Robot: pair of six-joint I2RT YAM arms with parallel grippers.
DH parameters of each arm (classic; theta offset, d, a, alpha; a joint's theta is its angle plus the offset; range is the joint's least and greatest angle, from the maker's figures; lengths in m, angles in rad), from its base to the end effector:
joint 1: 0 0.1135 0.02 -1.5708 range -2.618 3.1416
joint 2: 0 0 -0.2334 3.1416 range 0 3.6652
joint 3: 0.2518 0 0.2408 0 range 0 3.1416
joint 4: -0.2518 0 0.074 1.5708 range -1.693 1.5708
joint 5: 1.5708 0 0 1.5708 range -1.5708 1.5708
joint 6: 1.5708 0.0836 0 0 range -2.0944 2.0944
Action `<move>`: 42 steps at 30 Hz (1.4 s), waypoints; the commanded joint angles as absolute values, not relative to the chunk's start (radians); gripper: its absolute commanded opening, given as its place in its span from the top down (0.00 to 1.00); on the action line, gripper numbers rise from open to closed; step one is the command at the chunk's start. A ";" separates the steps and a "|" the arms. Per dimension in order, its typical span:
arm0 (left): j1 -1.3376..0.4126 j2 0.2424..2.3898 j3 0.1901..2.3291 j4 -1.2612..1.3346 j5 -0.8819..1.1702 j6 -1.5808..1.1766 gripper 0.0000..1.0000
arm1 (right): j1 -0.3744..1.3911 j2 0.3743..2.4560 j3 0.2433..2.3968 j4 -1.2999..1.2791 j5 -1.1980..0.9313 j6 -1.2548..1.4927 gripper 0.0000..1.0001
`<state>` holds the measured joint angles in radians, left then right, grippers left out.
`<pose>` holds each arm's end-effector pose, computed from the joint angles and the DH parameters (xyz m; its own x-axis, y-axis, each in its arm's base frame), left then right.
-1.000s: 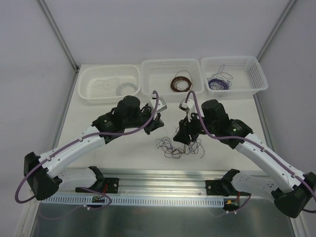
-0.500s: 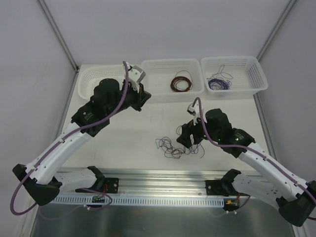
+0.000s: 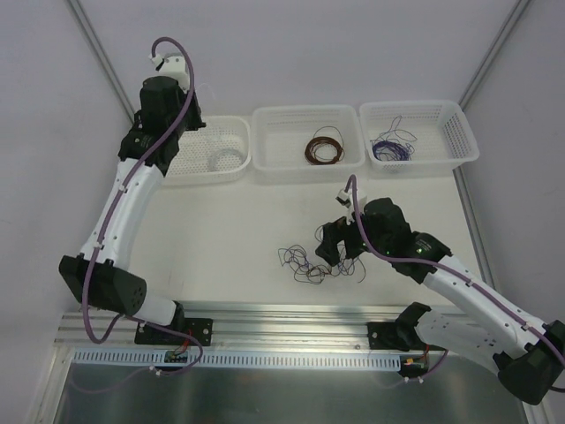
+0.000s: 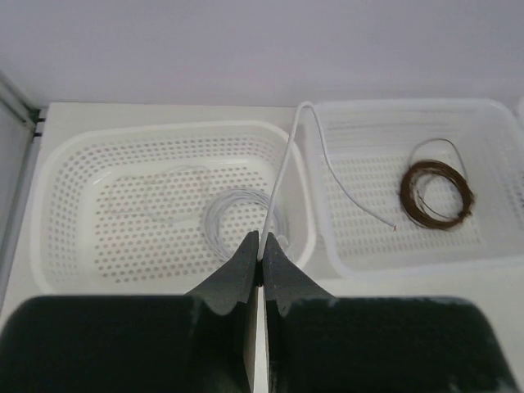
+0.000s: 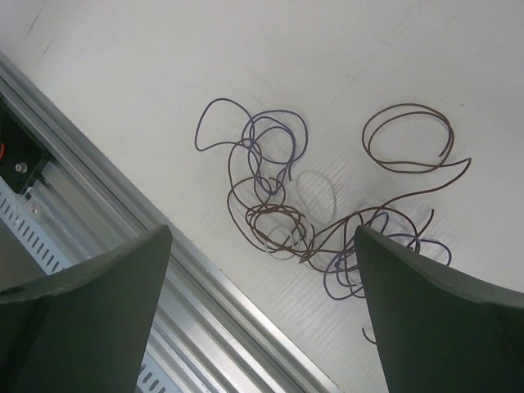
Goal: Untangle the cables
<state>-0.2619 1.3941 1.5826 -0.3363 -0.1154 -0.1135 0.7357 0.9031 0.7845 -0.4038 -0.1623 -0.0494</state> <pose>0.3426 -0.0819 0.4228 -0.1580 -0.0741 -0.9847 0.1301 0.9869 -0.0952 0.1761 0.1776 0.2507 -0.3316 -0.3659 -0.8696 -0.7834 0.6203 0.0377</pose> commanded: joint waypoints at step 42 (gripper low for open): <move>-0.491 1.028 0.815 -0.322 -0.002 -0.572 0.02 | 0.646 1.235 0.742 -0.442 0.025 0.218 0.19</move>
